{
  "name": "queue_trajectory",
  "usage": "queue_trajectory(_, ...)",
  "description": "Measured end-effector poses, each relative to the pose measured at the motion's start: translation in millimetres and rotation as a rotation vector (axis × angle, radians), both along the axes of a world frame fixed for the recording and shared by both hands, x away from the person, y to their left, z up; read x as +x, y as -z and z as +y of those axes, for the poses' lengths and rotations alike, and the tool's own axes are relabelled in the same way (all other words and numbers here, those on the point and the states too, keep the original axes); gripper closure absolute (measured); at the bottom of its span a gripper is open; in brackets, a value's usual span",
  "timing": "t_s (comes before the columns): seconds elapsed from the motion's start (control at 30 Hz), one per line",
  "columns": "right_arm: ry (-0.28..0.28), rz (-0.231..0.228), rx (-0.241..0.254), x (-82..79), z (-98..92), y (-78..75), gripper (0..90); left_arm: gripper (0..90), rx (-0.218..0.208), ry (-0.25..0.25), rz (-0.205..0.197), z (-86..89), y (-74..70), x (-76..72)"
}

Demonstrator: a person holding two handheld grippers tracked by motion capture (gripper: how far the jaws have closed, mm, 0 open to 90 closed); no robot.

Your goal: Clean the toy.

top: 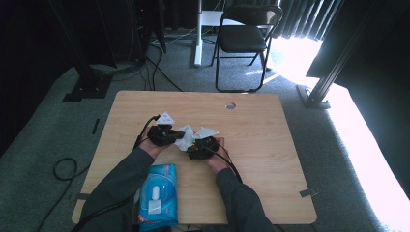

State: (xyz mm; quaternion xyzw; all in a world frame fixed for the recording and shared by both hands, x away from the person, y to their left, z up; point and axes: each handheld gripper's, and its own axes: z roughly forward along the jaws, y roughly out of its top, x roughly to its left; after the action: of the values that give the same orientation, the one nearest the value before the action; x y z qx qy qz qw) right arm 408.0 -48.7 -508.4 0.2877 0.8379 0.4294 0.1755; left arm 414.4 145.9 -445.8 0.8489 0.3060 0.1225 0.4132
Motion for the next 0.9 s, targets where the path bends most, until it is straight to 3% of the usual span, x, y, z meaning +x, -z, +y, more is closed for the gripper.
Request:
queue_trajectory(0.33,0.000,0.005,-0.003,0.3,2.1,0.9,33.8,87.7,0.010,0.057,0.005,-10.1,1.9,-4.3)
queue_trajectory(0.5,-0.003,0.006,-0.005,0.6,3.2,0.9,33.9,87.7,0.008,0.110,0.013,-18.2,2.7,-7.6)
queue_trajectory(0.73,-0.003,0.002,0.004,-0.4,3.4,0.6,33.9,87.7,0.011,0.154,-0.012,-22.6,2.9,-12.0)
queue_trajectory(0.9,-0.011,-0.003,0.014,-1.8,2.8,0.0,33.9,87.6,-0.001,0.154,-0.018,-21.3,2.6,-10.9)
